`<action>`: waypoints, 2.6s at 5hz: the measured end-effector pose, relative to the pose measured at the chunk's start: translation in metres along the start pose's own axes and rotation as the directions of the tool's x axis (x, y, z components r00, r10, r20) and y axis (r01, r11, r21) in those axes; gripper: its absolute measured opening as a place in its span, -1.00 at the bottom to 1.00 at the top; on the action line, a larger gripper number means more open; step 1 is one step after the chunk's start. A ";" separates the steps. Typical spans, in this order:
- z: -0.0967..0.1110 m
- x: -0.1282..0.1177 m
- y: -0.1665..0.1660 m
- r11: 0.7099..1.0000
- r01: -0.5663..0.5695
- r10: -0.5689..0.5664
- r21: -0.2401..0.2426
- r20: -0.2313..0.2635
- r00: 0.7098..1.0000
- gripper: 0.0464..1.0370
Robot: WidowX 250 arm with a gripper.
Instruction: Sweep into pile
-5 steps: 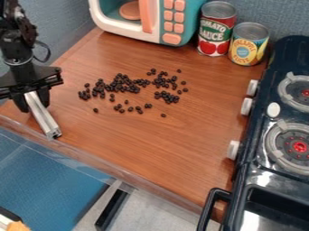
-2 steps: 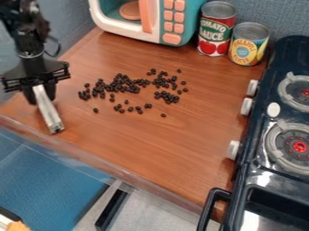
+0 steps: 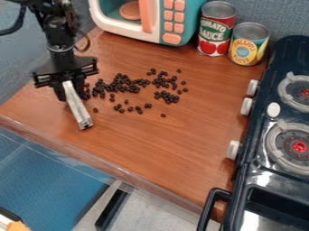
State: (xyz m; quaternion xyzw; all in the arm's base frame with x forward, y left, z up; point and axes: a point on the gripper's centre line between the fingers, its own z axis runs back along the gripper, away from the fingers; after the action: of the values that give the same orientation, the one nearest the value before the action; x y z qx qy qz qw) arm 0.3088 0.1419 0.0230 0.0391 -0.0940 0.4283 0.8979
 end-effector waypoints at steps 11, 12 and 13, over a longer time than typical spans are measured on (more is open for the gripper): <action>0.040 -0.074 -0.132 0.964 0.239 -0.238 -0.117 0.024 0.971 -0.35; 0.063 -0.050 -0.105 0.956 0.259 -0.260 -0.134 0.016 0.966 -0.35; 0.071 -0.032 -0.075 0.951 0.289 -0.291 -0.109 0.005 0.957 -0.35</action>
State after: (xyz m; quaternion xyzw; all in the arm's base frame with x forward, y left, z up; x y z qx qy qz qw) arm 0.3381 0.0593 0.0872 0.0013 -0.1054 0.2863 0.9523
